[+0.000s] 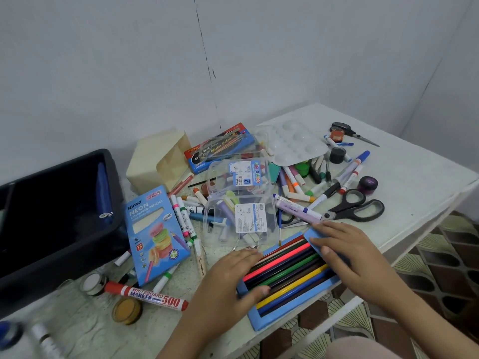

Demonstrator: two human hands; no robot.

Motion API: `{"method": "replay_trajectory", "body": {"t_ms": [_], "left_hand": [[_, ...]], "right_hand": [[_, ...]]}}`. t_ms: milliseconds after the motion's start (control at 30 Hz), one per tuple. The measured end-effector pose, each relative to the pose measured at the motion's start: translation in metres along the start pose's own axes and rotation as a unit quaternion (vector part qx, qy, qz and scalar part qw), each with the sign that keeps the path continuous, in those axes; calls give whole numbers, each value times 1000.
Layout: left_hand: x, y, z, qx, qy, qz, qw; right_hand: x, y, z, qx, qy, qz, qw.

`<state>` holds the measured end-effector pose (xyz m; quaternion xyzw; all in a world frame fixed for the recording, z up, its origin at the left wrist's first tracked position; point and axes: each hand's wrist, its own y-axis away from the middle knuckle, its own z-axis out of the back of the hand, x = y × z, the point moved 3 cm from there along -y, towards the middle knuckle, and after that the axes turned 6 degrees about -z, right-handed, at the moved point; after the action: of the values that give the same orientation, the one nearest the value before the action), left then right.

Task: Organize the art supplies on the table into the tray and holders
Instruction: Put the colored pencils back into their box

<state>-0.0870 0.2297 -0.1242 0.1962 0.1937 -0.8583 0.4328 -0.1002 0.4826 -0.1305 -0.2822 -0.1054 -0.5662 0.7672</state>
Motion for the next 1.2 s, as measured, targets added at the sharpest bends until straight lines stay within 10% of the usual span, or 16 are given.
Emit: {"method": "replay_trajectory", "body": {"t_ms": [433,633,1200], "left_hand": [[23,2,54,-299,-122,184,928],[51,4,77,-179,-159,438,867],[62,-18,78,-186,-109,570,793]], "right_hand": [[12,-18,-6,179,73,132,972],[10,-19,-8,223,96,165,956],[12,-25,-6,203,67,213,953]]}}
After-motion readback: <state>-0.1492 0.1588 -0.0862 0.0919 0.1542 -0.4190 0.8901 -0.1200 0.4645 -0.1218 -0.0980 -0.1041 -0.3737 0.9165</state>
